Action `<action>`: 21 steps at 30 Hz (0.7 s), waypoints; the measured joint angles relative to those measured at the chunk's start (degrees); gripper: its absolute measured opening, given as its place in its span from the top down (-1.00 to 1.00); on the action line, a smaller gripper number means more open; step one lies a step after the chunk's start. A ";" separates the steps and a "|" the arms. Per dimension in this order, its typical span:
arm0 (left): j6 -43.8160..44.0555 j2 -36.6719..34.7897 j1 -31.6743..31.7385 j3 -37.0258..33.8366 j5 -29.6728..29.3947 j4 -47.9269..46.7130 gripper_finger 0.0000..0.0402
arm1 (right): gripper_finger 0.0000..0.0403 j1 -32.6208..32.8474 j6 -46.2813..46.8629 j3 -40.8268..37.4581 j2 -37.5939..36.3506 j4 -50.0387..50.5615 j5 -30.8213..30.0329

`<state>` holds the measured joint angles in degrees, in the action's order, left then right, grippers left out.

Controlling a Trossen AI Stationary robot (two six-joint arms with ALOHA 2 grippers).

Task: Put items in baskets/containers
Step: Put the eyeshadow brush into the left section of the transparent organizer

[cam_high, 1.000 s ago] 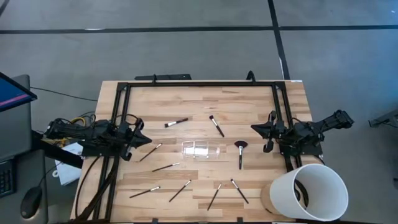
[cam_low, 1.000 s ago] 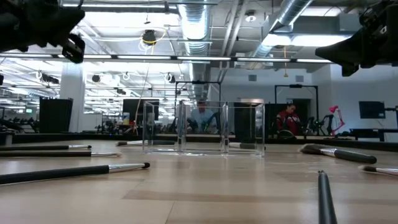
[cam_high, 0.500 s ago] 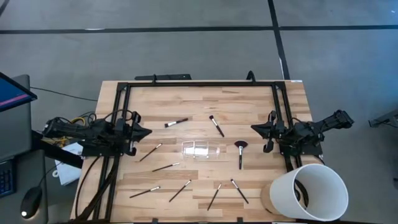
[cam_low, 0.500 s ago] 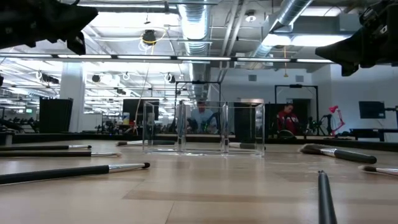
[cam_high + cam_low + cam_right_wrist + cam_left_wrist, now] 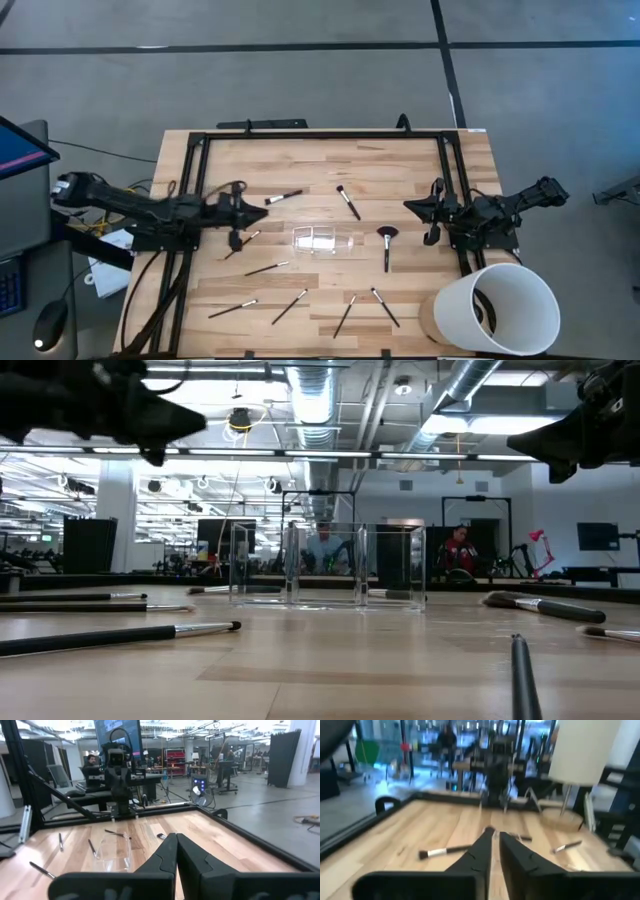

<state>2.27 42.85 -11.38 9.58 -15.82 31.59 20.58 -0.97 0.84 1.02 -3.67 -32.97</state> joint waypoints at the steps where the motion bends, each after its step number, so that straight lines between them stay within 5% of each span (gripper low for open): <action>1: -0.03 3.04 -0.29 2.08 -0.58 -0.61 0.75 | 1.00 0.00 0.52 0.02 0.00 -0.06 0.00; 9: 3.25 17.00 -3.41 19.85 -5.49 -20.49 0.54 | 1.00 0.04 4.82 0.22 0.01 1.10 0.20; 21: 24.11 10.84 -8.48 30.72 -8.25 -55.75 0.55 | 1.00 0.04 5.02 0.26 0.20 1.41 3.65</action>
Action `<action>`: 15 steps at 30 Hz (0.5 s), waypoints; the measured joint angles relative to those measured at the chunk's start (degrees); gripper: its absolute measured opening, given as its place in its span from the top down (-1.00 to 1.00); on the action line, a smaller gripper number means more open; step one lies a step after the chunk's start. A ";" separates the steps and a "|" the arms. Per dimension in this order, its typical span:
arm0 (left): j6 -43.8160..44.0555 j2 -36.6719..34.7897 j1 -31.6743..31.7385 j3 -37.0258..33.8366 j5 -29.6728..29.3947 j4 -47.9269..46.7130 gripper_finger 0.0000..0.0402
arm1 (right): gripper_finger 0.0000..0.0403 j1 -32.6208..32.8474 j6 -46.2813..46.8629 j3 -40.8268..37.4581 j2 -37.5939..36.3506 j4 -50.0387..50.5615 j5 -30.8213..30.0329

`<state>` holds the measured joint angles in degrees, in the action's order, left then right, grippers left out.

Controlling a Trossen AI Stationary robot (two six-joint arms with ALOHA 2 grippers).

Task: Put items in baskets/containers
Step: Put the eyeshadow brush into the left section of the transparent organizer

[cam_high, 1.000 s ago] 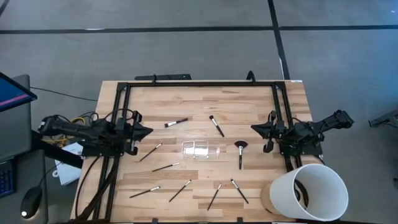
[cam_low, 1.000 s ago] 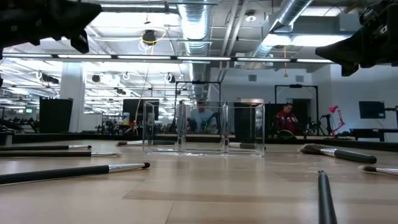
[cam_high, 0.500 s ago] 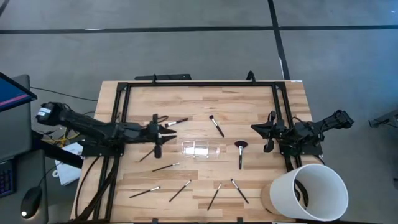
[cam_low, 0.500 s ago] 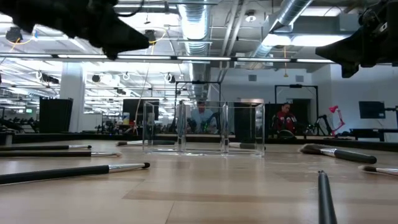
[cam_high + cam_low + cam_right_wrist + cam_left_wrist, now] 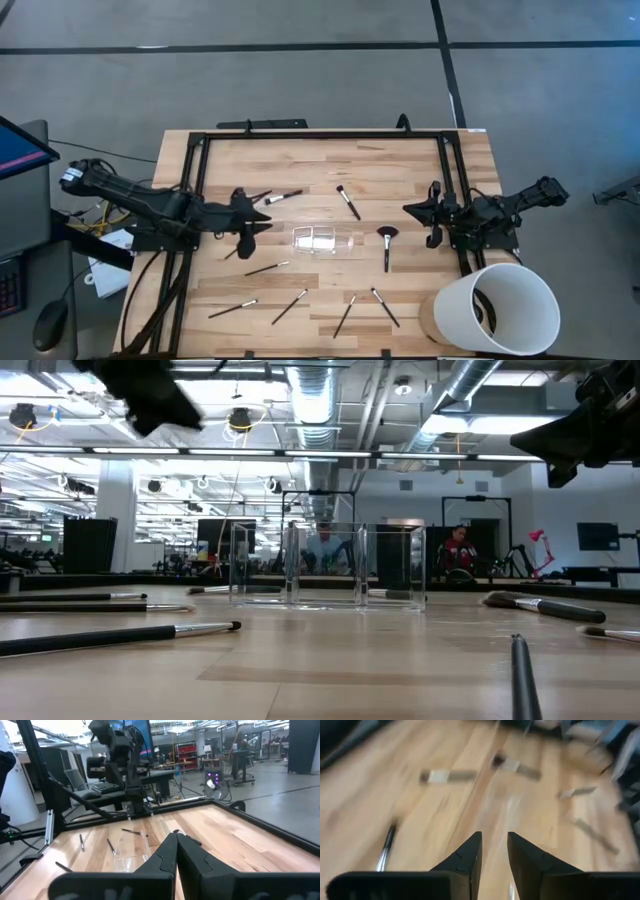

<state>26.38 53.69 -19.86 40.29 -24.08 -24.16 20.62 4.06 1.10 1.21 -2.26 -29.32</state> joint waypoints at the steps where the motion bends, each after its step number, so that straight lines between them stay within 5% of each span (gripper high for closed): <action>1: 2.97 0.40 -0.16 0.63 -0.08 -3.77 0.55 | 1.00 0.00 -0.11 0.00 0.00 0.02 0.00; 7: 16.61 7.00 -0.15 5.01 2.43 -20.13 0.56 | 1.00 -0.53 -2.81 0.00 0.00 0.02 -0.26; 15: 27.34 19.03 3.82 7.74 15.77 -30.31 0.56 | 1.00 -2.74 -6.27 0.00 0.00 0.00 -0.48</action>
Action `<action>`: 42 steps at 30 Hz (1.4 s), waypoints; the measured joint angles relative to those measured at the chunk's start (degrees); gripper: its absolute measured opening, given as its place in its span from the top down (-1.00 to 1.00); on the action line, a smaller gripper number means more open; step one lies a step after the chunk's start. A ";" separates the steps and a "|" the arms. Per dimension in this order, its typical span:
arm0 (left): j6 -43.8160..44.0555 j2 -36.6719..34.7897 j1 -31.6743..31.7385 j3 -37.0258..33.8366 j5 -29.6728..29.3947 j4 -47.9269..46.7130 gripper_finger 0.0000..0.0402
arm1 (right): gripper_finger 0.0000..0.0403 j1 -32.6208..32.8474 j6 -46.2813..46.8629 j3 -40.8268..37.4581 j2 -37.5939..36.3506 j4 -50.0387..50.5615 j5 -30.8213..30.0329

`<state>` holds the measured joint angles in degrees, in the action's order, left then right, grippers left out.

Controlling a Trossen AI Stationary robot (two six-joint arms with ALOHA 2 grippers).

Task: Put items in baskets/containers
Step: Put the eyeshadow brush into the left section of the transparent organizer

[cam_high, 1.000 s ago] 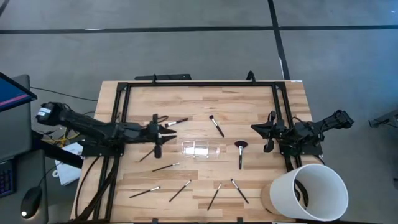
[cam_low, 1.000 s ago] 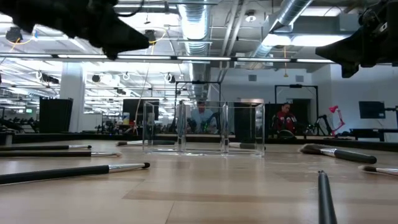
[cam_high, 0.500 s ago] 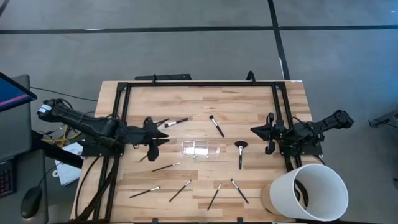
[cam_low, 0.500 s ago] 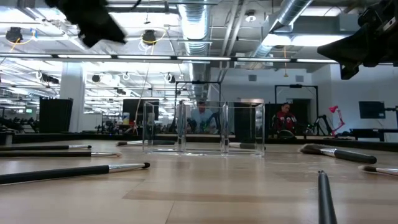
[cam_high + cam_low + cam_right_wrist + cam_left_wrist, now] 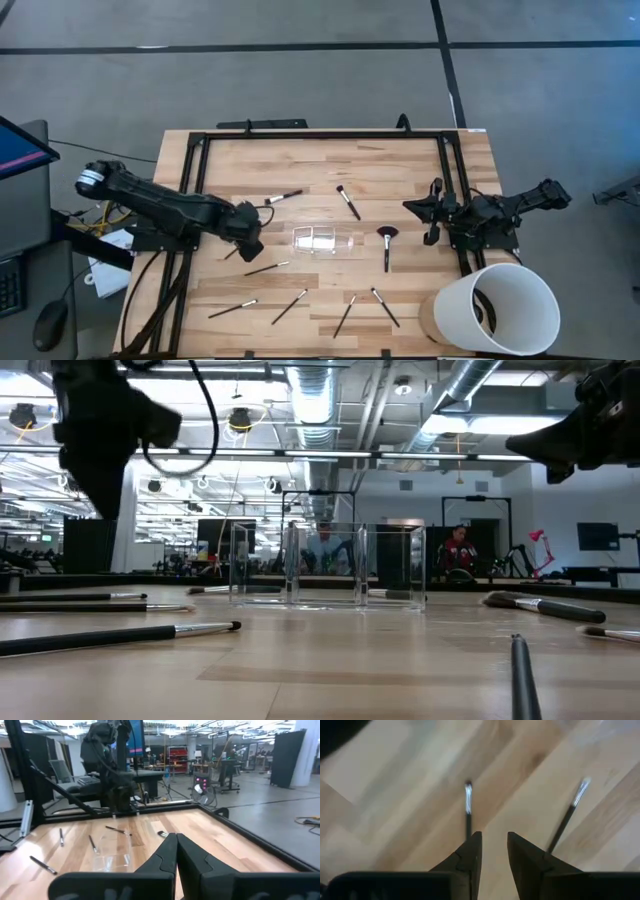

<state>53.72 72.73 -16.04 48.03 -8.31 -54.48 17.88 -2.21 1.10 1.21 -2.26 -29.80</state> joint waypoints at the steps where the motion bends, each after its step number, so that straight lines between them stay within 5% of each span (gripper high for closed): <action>1: 0.66 1.23 0.51 0.00 1.91 0.02 0.56 | 1.00 -0.29 -0.69 0.00 0.00 -0.02 0.00; 13: 0.83 11.85 3.42 0.00 5.76 0.51 0.56 | 1.00 -2.66 -2.96 -0.07 0.00 -0.52 -0.11; 42: -4.86 12.00 5.27 -4.76 4.08 6.77 0.56 | 1.00 -2.61 -2.73 -0.04 0.00 -0.07 0.00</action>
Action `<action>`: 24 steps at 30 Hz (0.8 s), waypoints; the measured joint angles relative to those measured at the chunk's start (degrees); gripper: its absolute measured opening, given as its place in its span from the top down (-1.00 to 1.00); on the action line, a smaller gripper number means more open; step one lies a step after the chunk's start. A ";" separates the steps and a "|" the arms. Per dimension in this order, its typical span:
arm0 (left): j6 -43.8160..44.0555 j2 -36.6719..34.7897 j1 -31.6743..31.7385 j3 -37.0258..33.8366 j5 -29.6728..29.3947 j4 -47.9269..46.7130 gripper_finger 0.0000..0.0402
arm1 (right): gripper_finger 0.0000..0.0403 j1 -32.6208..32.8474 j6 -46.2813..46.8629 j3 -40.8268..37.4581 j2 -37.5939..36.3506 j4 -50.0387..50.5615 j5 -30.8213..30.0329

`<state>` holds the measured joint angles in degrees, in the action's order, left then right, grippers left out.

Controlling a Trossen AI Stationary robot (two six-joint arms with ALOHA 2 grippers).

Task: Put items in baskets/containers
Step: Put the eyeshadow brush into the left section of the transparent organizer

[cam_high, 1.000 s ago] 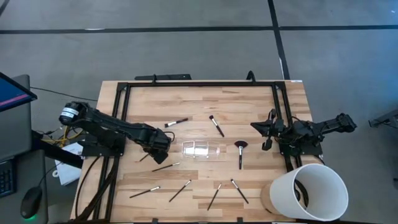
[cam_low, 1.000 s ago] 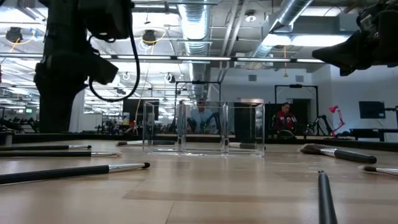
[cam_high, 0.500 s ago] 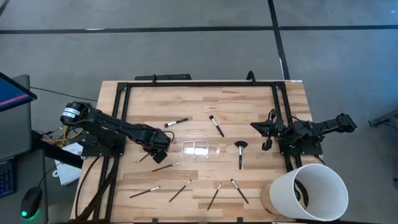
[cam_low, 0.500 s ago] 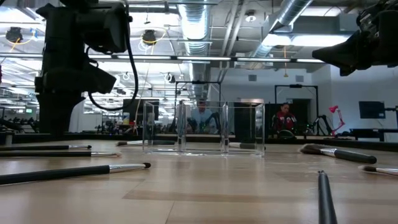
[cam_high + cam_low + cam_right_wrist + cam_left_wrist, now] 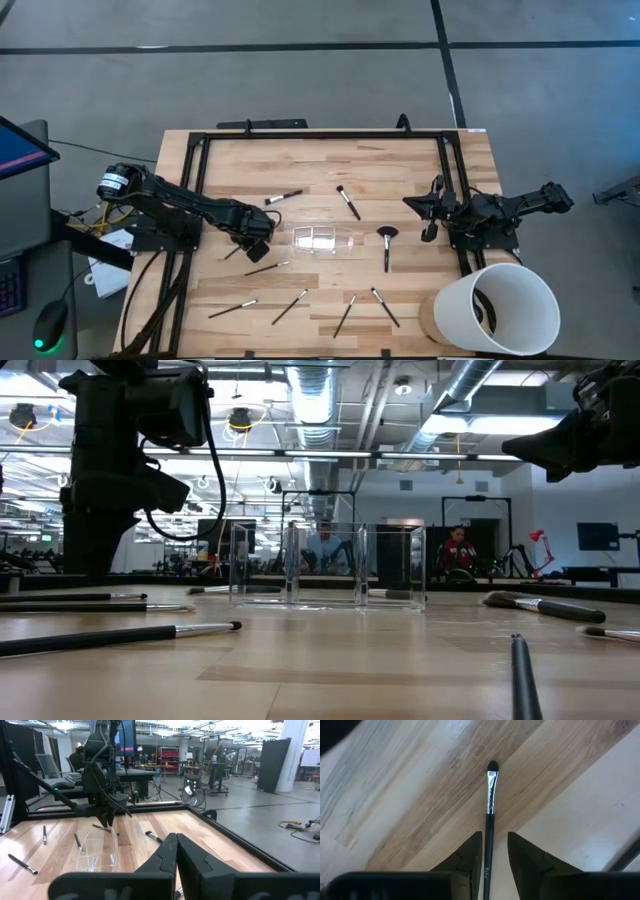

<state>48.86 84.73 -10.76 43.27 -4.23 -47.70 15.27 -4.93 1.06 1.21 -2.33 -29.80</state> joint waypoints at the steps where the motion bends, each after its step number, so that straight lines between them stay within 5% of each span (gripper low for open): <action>1: 0.00 0.00 0.00 0.00 0.00 0.04 0.56 | 1.00 0.00 0.01 0.00 0.00 0.03 0.01; 24: 1.09 -0.20 0.34 -4.92 1.29 5.79 0.67 | 1.00 0.00 0.42 0.02 0.00 0.16 0.02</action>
<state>49.95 84.53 -10.43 38.35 -2.94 -41.91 15.27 -4.51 1.08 1.21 -2.17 -29.78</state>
